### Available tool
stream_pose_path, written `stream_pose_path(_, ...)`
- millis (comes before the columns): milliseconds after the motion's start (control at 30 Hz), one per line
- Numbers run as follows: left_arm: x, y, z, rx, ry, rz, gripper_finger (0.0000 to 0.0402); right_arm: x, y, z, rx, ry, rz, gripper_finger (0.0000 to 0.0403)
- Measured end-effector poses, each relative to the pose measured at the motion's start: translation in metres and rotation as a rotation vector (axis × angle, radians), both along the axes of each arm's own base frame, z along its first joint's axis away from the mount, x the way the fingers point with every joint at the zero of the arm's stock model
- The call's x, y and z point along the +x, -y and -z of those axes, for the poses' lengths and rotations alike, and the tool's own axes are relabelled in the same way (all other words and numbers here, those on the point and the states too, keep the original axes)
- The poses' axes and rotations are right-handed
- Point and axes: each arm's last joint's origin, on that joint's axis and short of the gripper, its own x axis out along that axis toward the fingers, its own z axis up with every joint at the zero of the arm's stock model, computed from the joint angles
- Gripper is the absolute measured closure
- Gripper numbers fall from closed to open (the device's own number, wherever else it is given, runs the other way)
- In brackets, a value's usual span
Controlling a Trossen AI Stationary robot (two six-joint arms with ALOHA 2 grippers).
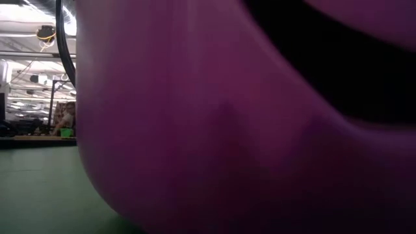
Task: Sort candy
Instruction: Return to Home Position
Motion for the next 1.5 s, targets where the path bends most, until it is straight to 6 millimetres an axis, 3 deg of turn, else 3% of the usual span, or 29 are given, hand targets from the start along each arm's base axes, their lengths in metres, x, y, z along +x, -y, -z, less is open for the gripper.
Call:
stream_pose_path(200, -0.013, -0.020, 0.012, -0.010, 0.082, -0.076, 0.0289, -0.027, 0.011, 0.004, -0.092, 0.099, -0.021, 0.0259)
stream_pose_path(467, -0.012, -0.034, 0.028, -0.043, 0.075, -0.076, 0.0353, -0.045, 0.015, 0.009, -0.247, 0.158, -0.119, 0.0393)
stream_pose_path(633, -0.010, -0.041, 0.044, -0.050, 0.106, -0.051, 0.0397, -0.057, 0.019, 0.014, -0.254, 0.225, -0.157, 0.0384)
stream_pose_path(967, -0.017, -0.049, 0.085, -0.062, 0.266, 0.032, 0.0401, -0.045, 0.015, 0.041, -0.188, 0.177, -0.151, 0.0397)
stream_pose_path(1067, -0.019, -0.049, 0.092, -0.058, 0.313, 0.067, 0.0401, -0.042, 0.013, 0.047, -0.148, 0.190, -0.144, 0.0399)
stream_pose_path(1367, -0.023, -0.048, 0.111, -0.058, 0.296, 0.128, 0.0401, -0.025, 0.007, 0.096, -0.106, 0.179, -0.116, 0.0398)
stream_pose_path(1500, -0.023, -0.047, 0.110, -0.049, 0.302, 0.161, 0.0401, -0.024, 0.007, 0.103, -0.071, 0.159, -0.095, 0.0398)
